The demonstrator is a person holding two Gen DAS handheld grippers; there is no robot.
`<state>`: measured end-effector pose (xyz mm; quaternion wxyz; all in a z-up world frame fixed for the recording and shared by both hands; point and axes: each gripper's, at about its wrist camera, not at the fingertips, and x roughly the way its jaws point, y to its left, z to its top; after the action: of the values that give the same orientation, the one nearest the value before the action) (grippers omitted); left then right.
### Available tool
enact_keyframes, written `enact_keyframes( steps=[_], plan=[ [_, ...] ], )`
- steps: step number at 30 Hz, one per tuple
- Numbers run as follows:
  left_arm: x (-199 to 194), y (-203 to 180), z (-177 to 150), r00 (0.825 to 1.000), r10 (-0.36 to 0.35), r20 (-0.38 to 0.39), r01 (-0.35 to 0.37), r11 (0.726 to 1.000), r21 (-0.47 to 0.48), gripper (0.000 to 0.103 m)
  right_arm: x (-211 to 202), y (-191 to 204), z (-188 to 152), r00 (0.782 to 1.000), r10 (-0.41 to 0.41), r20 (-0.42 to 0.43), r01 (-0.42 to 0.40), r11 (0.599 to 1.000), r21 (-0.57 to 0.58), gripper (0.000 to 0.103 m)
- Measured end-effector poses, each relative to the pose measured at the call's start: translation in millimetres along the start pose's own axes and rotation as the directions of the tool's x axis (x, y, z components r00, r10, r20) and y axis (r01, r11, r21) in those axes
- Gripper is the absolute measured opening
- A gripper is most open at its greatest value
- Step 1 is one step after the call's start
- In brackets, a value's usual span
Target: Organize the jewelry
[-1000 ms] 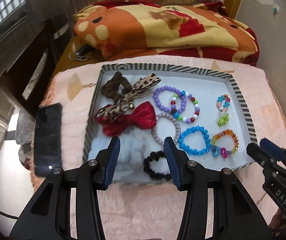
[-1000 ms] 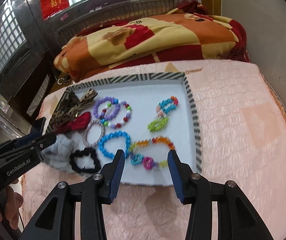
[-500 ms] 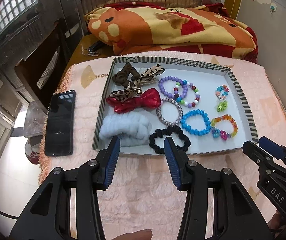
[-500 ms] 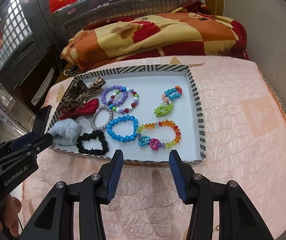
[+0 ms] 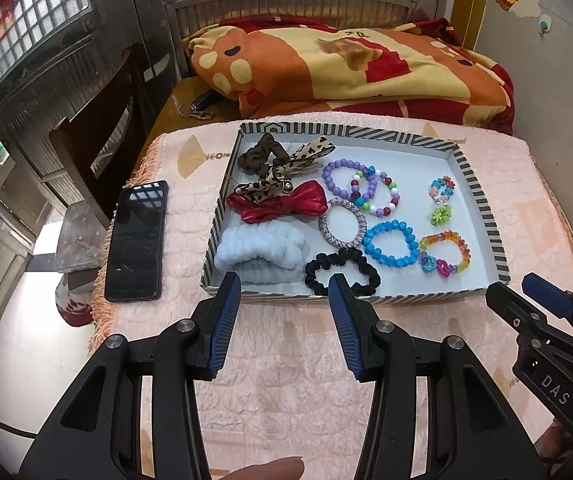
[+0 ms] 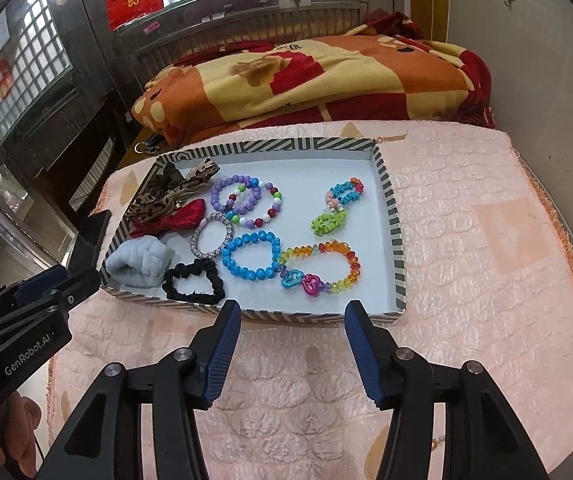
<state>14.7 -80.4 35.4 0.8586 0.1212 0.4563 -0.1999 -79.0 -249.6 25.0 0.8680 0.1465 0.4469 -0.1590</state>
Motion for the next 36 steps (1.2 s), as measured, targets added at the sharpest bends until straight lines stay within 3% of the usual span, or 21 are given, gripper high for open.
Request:
enact_keyframes(
  steps=[36],
  plan=[
    [-7.2, -5.4, -2.7, 1.0, 0.003, 0.026, -0.004, 1.0, 0.014, 0.045, 2.3, 0.2, 0.5, 1.0, 0.024, -0.008, -0.024, 1.0, -0.009, 0.053]
  ],
)
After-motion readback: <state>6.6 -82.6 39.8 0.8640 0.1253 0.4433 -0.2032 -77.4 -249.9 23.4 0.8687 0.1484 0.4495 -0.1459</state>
